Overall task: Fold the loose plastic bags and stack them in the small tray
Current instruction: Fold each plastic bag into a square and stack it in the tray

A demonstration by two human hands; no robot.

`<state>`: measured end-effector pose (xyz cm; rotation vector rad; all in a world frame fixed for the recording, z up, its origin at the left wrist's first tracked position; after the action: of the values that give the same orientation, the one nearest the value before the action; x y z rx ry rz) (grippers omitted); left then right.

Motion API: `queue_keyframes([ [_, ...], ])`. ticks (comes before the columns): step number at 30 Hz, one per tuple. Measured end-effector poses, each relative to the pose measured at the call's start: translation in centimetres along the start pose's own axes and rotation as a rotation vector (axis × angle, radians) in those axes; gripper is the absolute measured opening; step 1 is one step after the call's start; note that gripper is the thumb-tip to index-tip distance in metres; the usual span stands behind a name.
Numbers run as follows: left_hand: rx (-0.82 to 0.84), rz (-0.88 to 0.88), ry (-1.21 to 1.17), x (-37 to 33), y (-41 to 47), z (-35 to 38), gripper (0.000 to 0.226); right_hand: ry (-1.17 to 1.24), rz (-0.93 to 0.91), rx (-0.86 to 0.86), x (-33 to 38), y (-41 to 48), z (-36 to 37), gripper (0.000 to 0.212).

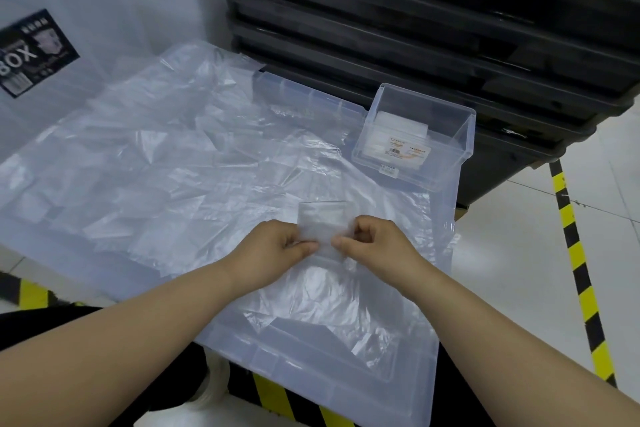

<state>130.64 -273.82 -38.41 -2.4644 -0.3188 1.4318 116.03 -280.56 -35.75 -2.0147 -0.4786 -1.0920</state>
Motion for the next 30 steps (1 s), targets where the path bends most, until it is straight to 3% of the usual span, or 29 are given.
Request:
queue_keyframes([
  [6, -0.072, -0.060, -0.146, -0.4, 0.6, -0.2, 0.011, -0.009, 0.117, -0.112, -0.2, 1.4, 0.1, 0.030],
  [8, -0.124, -0.084, -0.150, -0.7, 0.5, -0.2, 0.025, -0.017, 0.144, -0.117, -0.1, 1.6, 0.0, 0.034],
  [10, -0.181, -0.095, -0.045, -0.7, 0.5, -0.4, 0.043, -0.020, 0.166, -0.119, -0.1, 1.6, 0.0, 0.035],
  [13, -0.283, -0.082, 0.197, -0.7, 0.3, -0.6, 0.050, -0.035, 0.190, -0.134, -0.2, 1.7, 0.0, 0.036],
  [17, -0.391, 0.301, 0.663, -0.9, 0.1, 0.3, 0.041, -0.067, 0.201, -0.127, -0.3, 1.9, 0.1, 0.034],
  [20, -0.246, 0.330, 0.869, 0.0, 0.8, 1.5, 0.049, -0.056, 0.189, -0.122, -0.5, 2.0, 0.1, 0.030],
  [23, 0.016, 0.210, 0.763, -0.3, 0.9, 1.6, 0.077, -0.047, 0.214, -0.122, -0.4, 1.9, 0.2, 0.017],
  [25, 0.042, 0.161, 0.777, -0.1, 1.1, 1.6, 0.092, -0.104, 0.215, -0.146, 0.0, 1.5, 0.0, 0.015],
  [29, 0.033, 0.157, 0.866, 0.0, 1.6, 1.9, 0.096, -0.607, 0.156, -0.287, 0.4, 1.1, 0.0, 0.041],
  [30, 0.033, 0.155, 0.869, -0.1, 1.6, 1.9, 0.096, -0.744, 0.055, -0.383, 0.4, 1.1, 0.4, 0.041],
])
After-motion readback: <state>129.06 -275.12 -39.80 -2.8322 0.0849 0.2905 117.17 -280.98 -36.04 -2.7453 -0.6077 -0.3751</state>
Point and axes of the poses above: each hand's wrist, its own y-axis towards the middle knuckle, its own z-axis out of the palm, x = y × z, the point moved 2 cm from there along y, towards the middle knuckle, and after that the axes turned 9 degrees about x, right-handed, at the moved point
